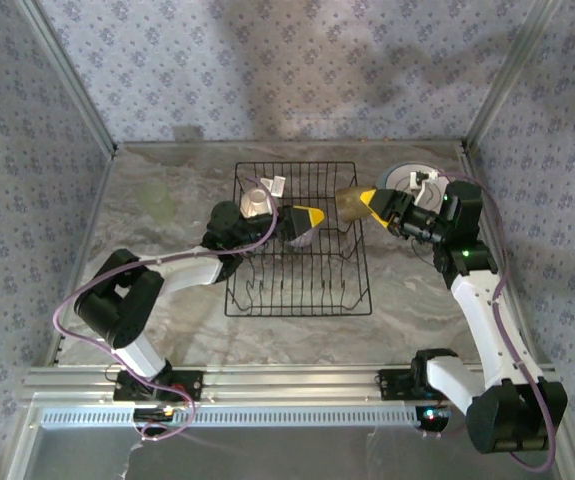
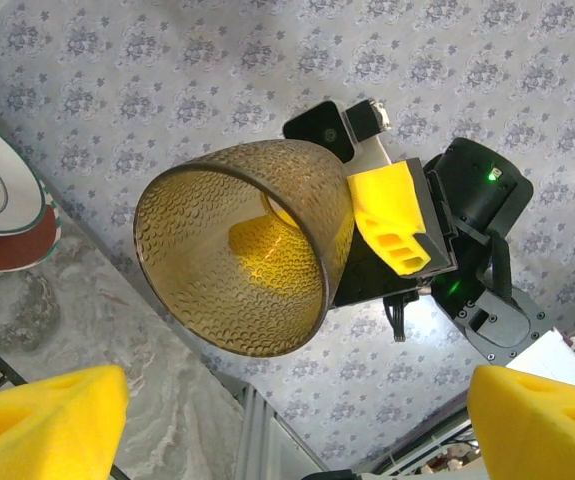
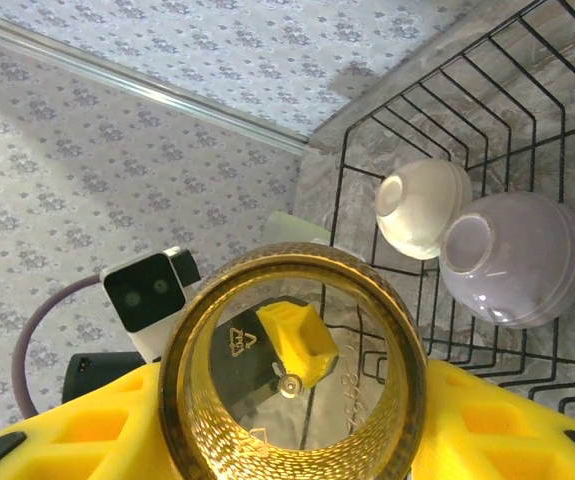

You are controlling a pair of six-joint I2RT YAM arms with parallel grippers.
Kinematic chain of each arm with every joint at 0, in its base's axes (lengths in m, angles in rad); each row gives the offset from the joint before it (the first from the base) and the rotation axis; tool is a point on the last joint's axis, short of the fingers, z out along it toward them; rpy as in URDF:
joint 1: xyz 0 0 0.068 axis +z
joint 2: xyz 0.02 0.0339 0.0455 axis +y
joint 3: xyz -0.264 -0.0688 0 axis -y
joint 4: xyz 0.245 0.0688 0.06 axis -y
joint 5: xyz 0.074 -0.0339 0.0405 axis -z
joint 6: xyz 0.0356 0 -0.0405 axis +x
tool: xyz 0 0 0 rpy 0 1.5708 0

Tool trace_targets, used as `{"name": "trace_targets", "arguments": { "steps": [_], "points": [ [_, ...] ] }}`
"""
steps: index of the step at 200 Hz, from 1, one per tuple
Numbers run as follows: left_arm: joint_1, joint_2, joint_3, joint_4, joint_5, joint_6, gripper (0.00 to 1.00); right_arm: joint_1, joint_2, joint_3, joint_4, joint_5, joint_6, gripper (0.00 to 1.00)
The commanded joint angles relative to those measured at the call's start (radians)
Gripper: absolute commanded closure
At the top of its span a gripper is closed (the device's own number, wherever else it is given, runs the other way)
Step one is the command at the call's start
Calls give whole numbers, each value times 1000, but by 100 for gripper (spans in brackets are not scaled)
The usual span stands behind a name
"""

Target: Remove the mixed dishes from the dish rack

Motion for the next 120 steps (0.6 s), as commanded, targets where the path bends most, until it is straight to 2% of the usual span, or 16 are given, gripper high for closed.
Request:
{"name": "trace_targets", "arguments": {
  "steps": [1, 84, 120],
  "points": [
    [2, 11, 47, 75, 23, -19, 12, -1, -7, -7, 55, -38, 24, 55],
    [-42, 100, 175, 56, 40, -30, 19, 81, -13, -50, 53, 13, 15, 55],
    [-52, 113, 190, 57, 39, -42, 33, 95, 1, -53, 49, 36, -3, 55]
  ]
}}
